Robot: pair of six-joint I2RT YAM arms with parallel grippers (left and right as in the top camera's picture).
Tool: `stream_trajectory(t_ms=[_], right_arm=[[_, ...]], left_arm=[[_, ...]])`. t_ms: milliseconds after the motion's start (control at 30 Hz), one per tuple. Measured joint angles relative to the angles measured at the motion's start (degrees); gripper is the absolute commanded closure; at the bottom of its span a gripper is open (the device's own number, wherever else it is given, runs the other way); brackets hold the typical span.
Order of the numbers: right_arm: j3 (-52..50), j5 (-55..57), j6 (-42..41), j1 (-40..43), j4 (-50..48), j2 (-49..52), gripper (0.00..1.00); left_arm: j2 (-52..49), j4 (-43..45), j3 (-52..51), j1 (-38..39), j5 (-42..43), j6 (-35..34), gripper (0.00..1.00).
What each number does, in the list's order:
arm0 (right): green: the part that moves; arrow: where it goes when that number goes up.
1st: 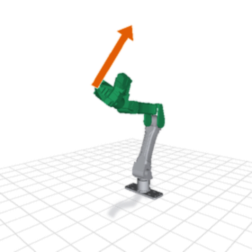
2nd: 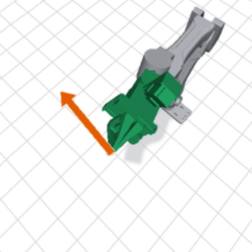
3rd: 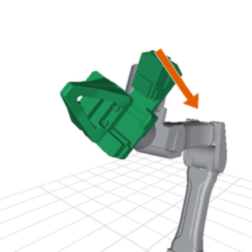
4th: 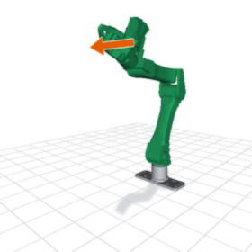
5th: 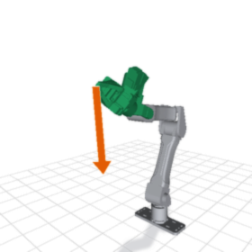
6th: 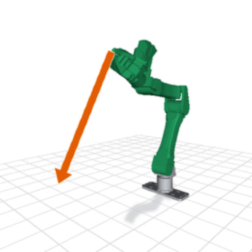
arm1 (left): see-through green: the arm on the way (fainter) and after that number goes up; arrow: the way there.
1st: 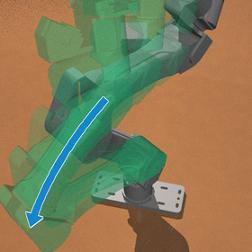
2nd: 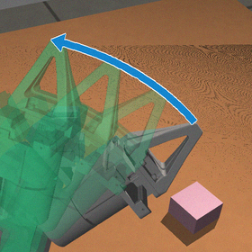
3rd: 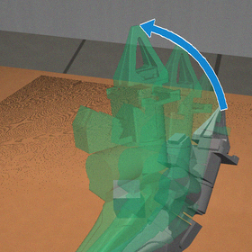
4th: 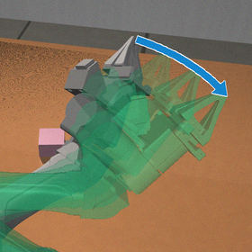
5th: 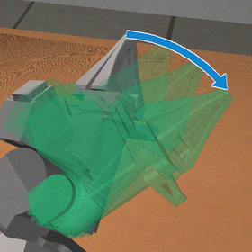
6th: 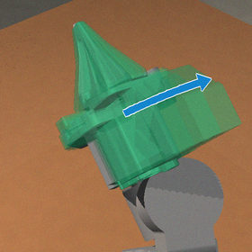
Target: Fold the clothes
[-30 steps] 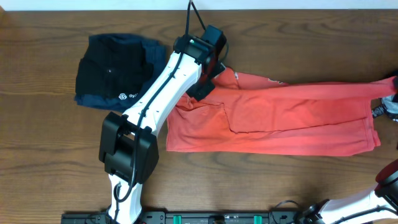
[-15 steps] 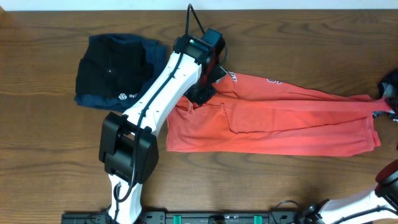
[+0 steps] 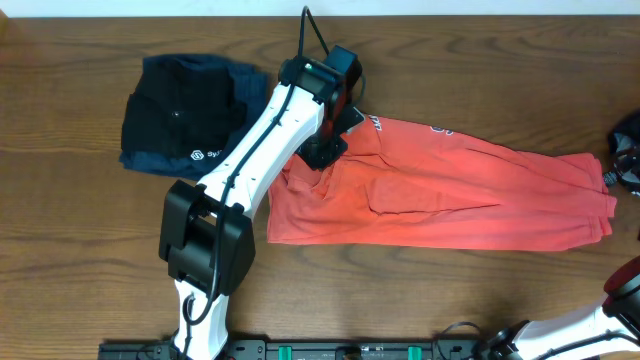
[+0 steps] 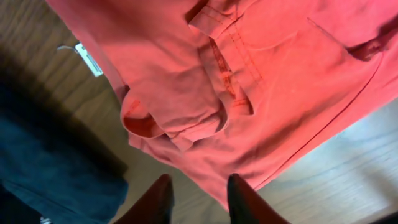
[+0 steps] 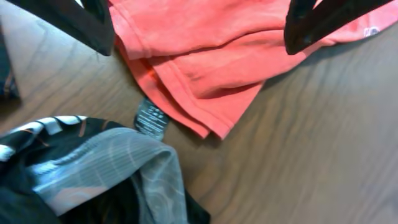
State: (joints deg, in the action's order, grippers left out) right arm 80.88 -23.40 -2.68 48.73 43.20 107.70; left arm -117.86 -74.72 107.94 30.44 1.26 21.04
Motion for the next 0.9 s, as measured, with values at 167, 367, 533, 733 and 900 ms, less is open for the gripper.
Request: stream_trajectory(t_ms=[167,367,533,733,900], right_arm=[[0.0,1.88,-0.31,0.0,-0.09,0.0,0.25],[0.0,-0.66,0.46,0.0,-0.33,0.39,0.33],[0.0,-1.88,0.61,-0.02,-0.35,1.01,0.35],[0.0,-1.44,0.61,-0.02,-0.22,1.07,0.33],[0.0,-1.22,0.61,-0.02,-0.2,1.25,0.33]], left_arm=[[0.0,1.88,0.0,-0.15,-0.15,-1.44,0.34],[0.02,12.02,-1.22,-2.82,-0.11,-7.8,0.32],[-0.09,21.53,-6.54,-7.15,1.2,-11.69,0.32],[-1.95,29.62,-10.12,-9.31,5.18,-13.16,0.32],[-5.05,31.12,-10.8,-9.2,9.88,-13.55,0.38]])
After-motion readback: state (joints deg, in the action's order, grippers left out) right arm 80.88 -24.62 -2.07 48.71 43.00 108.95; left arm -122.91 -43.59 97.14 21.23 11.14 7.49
